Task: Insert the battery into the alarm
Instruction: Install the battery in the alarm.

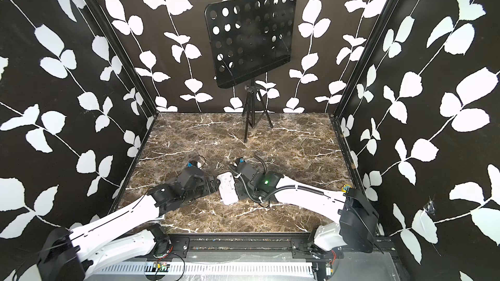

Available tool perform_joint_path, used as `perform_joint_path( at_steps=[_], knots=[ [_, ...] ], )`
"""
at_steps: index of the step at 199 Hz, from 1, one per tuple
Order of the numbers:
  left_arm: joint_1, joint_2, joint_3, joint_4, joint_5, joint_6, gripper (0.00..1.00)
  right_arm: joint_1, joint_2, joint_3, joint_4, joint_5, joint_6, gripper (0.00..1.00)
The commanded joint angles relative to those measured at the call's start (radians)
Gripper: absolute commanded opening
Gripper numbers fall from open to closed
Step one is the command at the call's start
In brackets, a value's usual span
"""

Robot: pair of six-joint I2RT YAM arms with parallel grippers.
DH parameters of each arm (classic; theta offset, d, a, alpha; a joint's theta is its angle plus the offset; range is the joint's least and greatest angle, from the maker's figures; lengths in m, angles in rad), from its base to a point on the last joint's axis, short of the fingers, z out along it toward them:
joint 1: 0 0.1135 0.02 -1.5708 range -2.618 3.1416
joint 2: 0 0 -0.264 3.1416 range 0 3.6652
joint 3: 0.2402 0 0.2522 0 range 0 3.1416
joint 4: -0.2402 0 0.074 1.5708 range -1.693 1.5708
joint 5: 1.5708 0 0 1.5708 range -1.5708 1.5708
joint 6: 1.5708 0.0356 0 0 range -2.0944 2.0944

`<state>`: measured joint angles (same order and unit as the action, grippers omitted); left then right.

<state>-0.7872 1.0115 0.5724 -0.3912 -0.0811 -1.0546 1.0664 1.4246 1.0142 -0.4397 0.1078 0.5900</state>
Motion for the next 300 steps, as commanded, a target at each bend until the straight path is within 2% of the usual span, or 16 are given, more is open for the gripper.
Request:
perform_joint_path(
  at_steps=[1, 21, 78, 142, 209, 257, 300],
  knots=[
    [0.004, 0.011, -0.037, 0.042, 0.058, -0.155, 0.79, 0.020, 0.024, -0.007, 0.082, 0.097, -0.022, 0.00],
    [0.005, 0.038, -0.099, 0.180, 0.090, -0.236, 0.74, 0.029, 0.075, 0.006, 0.129, 0.097, -0.027, 0.00],
    [0.008, 0.121, -0.104, 0.239, 0.113, -0.270, 0.72, 0.029, 0.211, 0.057, 0.160, 0.095, -0.034, 0.00],
    [0.011, 0.211, -0.080, 0.252, 0.133, -0.271, 0.65, 0.030, 0.246, 0.067, 0.175, 0.146, -0.038, 0.00],
    [0.012, 0.210, -0.099, 0.229, 0.126, -0.286, 0.54, 0.030, 0.298, 0.086, 0.168, 0.173, -0.025, 0.03],
    [0.010, 0.229, -0.106, 0.226, 0.142, -0.288, 0.51, 0.030, 0.349, 0.093, 0.179, 0.172, -0.015, 0.10],
    [0.011, 0.246, -0.106, 0.228, 0.156, -0.288, 0.50, 0.030, 0.361, 0.095, 0.181, 0.158, 0.003, 0.28]
  ],
)
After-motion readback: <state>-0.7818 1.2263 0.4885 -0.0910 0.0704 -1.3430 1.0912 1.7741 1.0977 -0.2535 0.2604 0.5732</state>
